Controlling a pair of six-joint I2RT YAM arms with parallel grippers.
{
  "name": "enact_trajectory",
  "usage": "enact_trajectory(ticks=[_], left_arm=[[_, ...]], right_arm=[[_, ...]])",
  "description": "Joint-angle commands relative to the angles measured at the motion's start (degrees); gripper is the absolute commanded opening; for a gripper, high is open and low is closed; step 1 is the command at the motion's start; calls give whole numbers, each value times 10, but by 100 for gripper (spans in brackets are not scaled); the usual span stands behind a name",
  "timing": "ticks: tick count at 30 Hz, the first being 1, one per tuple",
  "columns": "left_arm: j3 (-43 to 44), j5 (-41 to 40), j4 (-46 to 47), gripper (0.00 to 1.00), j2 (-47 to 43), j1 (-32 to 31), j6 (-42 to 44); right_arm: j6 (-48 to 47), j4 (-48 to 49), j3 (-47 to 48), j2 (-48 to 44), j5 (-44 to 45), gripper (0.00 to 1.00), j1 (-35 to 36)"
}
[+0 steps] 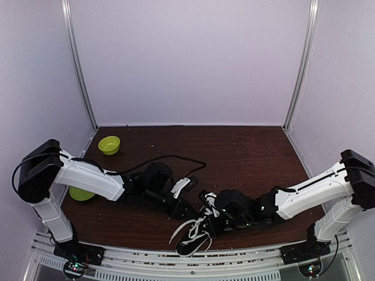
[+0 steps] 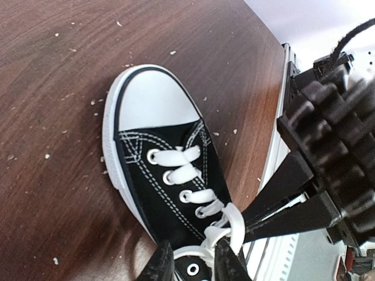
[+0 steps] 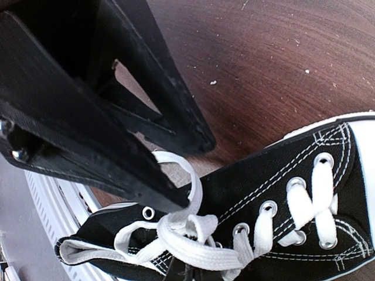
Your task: Tie the shoes
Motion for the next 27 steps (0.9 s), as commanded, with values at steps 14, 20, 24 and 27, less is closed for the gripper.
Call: enact_trajectory(ticks=[14,20,24,27], left_arm=[[6,72,72,26,35,0,12],[-1,81,81,27,37,0,13],[5,89,84,26,46,0,13],[5,98,92,26,51,-1,12]], right_arm=[[3,-1,-6,-16,11,0,-2],[2,-1,-7,-15,10,0,-2],[1,-1,-7,-16,8,0,-2],[1,-2,-6,-16,8,0,-3]])
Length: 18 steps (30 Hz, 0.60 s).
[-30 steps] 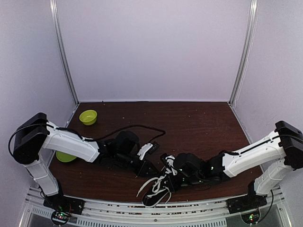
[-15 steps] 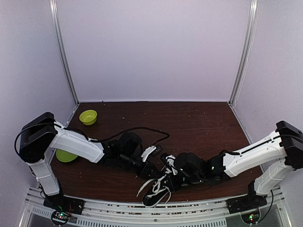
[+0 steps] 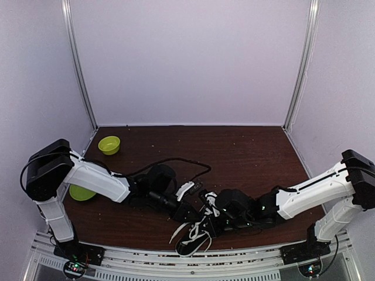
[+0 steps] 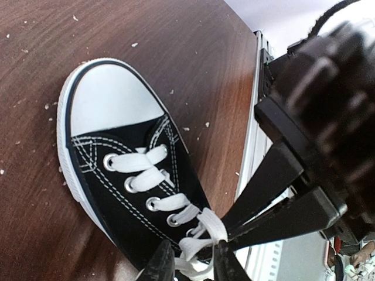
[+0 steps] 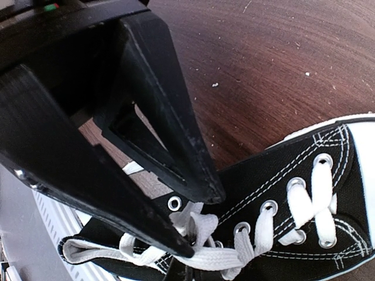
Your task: Tie the shoes
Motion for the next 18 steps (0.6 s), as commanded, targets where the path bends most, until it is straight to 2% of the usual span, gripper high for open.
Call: enact_trajectory(ticks=[1,6,9,11,17,18], left_arm=[[1,25,39,26,12,-1,5],[1,33,51,23,21,-1,0],[0,37,61,12,25,-1,-5],[-3,36,68,0,24,-1,-11],[-27,0,83,0,-5,0,-22],[-32,-8,84,0,-15,1,-24]], right_arm=[[1,-2,-4,-10,8,0,-2],[0,-2,-4,-10,8,0,-2],[0,-3,-3,-10,8,0,-2],[0,-4,-4,-11,9,0,-2],[-2,-23,-11,-37,20,0,-2],[-3,-26,-12,-43,21,3,-2]])
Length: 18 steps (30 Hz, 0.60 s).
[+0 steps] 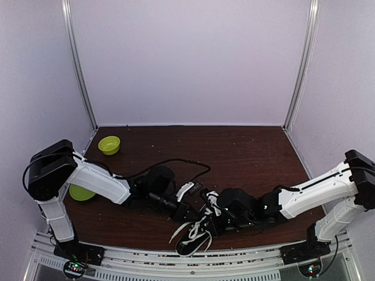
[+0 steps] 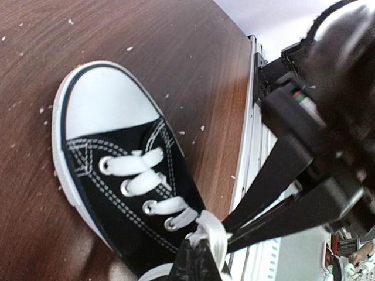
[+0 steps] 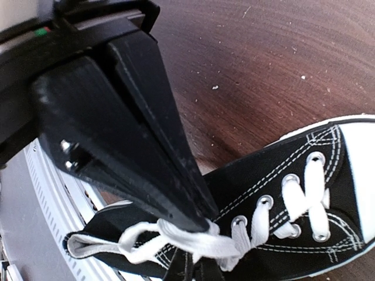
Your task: Tie the shoes
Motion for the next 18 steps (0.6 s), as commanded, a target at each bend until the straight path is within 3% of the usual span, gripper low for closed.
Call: enact_trajectory(ticks=[1,4,11,18], left_arm=[[-25,-33,37,0,-36,1,-11],[-32,-42,37,0,-49,1,-15],[-42,-62,35,0,-65,1,-22],[-42,-61,36,0,-63,1,-35]], right_arm=[[-2,-22,-14,-38,21,7,-3],[-6,-24,-27,-62,21,20,-2],[-19,-49,-40,-116,40,35,0],[-46,-177,50,-116,200,56,81]])
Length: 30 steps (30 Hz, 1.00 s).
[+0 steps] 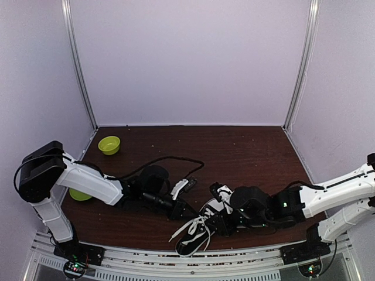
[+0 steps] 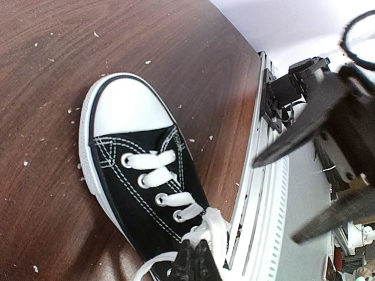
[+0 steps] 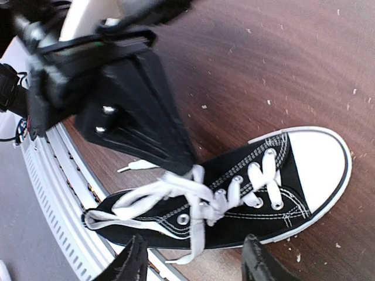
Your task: Tie the shoes
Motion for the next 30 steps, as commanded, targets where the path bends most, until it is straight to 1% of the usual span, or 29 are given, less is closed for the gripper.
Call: enact_trajectory(ticks=[1,6,9,12,18,22,30], left_arm=[[-2,-4,24,0,-10,1,-10],[2,7,27,0,0,1,-15],[2,6,24,0,1,1,-16],[3,6,23,0,2,1,-16],[5,9,23,0,6,1,-17],[6,8,23,0,6,1,-18],[7,12,21,0,8,1,-18]], right_arm=[[-25,-92,77,21,141,58,63],[-70,-138,152,103,223,66,115],[-107,-158,197,150,242,70,135],[-138,-164,218,187,248,73,148],[-177,-180,242,226,265,75,153],[-182,-191,250,245,277,71,153],[-189,-177,255,256,289,57,153]])
